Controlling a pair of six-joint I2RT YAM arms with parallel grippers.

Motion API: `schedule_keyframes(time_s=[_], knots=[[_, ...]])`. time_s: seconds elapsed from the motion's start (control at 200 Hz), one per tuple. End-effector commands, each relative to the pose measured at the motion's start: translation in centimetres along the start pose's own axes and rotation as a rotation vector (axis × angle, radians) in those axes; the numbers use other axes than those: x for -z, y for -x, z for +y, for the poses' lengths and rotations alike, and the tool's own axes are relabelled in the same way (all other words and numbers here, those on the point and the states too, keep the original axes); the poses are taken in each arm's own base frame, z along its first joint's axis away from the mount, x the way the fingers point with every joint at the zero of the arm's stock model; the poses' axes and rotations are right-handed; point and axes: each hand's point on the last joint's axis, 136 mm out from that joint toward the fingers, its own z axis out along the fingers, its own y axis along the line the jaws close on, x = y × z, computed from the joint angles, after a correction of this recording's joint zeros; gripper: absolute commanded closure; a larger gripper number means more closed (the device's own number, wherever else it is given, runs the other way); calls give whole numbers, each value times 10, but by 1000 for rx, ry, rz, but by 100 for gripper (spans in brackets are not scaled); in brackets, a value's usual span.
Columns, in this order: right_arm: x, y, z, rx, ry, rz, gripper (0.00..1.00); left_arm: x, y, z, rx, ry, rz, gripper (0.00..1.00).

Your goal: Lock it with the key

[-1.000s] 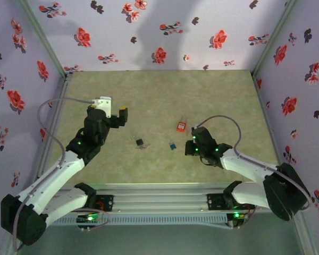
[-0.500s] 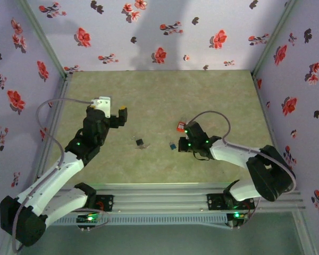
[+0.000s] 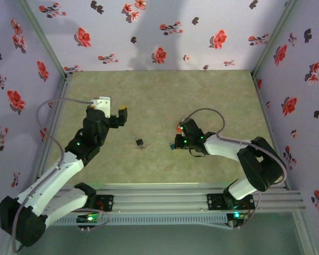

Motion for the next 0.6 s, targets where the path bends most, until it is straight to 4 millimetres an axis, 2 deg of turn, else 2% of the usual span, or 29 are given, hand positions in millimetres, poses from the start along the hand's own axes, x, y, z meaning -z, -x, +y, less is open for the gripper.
schedule_keyframes(time_s=[0.0, 0.375, 0.595], knots=[[-2, 10, 10, 18, 26, -18, 100, 3, 2, 4, 5, 6, -17, 0], [-9, 3, 2, 10, -3, 5, 100, 3, 2, 4, 6, 5, -18, 0], [-7, 2, 1, 7, -5, 4, 95, 3, 2, 4, 7, 5, -19, 0]])
